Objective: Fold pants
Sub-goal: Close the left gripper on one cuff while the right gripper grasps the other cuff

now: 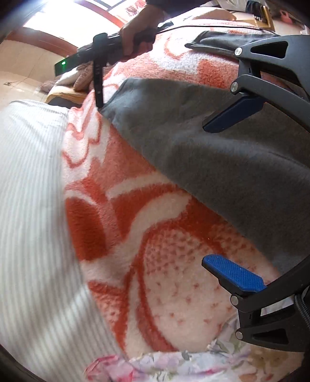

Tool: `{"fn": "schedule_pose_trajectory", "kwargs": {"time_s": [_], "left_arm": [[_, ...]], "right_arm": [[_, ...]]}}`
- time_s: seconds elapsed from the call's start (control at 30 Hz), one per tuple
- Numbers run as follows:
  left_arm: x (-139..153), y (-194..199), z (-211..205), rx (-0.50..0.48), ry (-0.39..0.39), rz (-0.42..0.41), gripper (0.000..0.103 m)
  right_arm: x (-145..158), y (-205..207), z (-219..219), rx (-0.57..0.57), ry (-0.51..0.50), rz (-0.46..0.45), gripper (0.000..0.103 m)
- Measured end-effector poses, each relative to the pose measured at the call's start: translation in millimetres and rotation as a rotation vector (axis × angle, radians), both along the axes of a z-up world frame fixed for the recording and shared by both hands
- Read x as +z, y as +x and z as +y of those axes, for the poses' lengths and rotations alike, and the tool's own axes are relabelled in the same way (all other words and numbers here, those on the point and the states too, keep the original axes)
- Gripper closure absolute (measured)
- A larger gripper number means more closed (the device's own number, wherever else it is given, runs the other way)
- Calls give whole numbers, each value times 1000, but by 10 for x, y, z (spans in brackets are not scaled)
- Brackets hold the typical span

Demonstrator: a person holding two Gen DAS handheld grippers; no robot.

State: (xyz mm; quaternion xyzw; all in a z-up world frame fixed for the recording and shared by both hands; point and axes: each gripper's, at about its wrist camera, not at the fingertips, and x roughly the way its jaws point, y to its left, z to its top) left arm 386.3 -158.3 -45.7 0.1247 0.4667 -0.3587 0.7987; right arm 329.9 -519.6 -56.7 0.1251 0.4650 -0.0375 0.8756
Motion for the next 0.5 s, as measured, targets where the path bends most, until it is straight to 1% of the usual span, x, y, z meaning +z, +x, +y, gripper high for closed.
{"fn": "schedule_pose_trajectory", "kwargs": {"time_s": [0.07,0.1,0.13,0.17,0.2,0.23,0.27,0.3,0.37,0.4,0.5], "left_arm": [[-182,58,-56,-35,25,61,1],[-289,58,-98,-52,49,93,1],[-377,52,-136,-57,77,103,1],[-499,28,-201,-73,142,89,2],[-544,-10,-240,-75,163,59,2],[-507,-37,-233,-74,144,41,8],[-457,-56,-216,-70,124,33,22],[-416,-69,-191,-63,108,29,33],[-281,-124,-111,-42,65,37,84],[-220,-162,-77,-37,50,46,91],[-29,-360,-1,-32,18,12,93]], "right_arm": [[-110,107,-19,-1,10,25,11],[-198,162,-8,9,22,47,18],[-250,178,16,11,18,62,22],[-256,167,46,8,-10,49,29],[-225,136,86,16,-31,22,56],[-194,106,103,25,-15,3,75],[-149,61,103,19,11,-1,87],[-97,12,112,12,11,-13,92],[50,-134,160,21,-1,-46,93],[111,-214,179,24,-2,-60,93],[277,-451,229,33,5,-100,93]]}}
